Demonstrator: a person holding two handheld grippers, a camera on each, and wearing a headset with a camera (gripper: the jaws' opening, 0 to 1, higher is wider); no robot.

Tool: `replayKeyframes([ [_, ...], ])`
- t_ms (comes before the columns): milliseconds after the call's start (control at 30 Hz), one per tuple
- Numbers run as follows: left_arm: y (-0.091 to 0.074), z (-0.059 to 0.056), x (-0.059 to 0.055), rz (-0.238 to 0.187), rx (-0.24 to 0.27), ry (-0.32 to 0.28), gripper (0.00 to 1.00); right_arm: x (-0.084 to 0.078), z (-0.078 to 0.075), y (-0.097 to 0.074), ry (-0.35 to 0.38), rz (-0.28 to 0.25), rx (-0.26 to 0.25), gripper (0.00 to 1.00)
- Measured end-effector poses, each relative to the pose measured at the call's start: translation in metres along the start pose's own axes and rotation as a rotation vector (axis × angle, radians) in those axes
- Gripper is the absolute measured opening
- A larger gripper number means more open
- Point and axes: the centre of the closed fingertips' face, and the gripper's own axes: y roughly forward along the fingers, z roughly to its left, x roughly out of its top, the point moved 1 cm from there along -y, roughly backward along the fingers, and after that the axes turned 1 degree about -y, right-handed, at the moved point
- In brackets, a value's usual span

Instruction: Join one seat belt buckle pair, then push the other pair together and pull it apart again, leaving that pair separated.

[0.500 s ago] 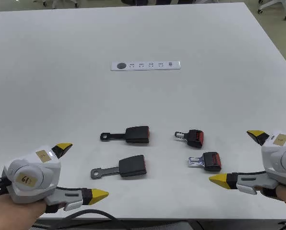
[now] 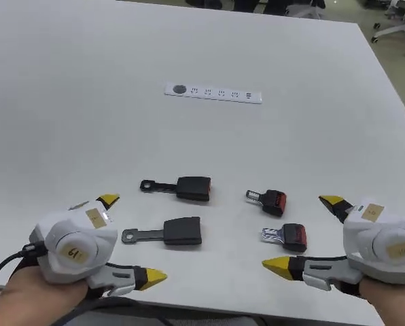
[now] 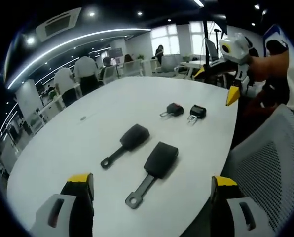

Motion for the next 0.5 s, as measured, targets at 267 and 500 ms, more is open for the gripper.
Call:
replayKeyframes([
  [267, -0.002, 0.003, -0.003, -0.005, 0.009, -0.066, 1.0, 0.0, -0.007, -0.003, -0.022, 0.029, -0.015, 1.0],
  [500, -0.002, 0.0, -0.003, 0.035, -0.007, -0.025, 1.0, -0.002, -0.012, -0.005, 0.013, 0.056, -0.034, 1.0],
])
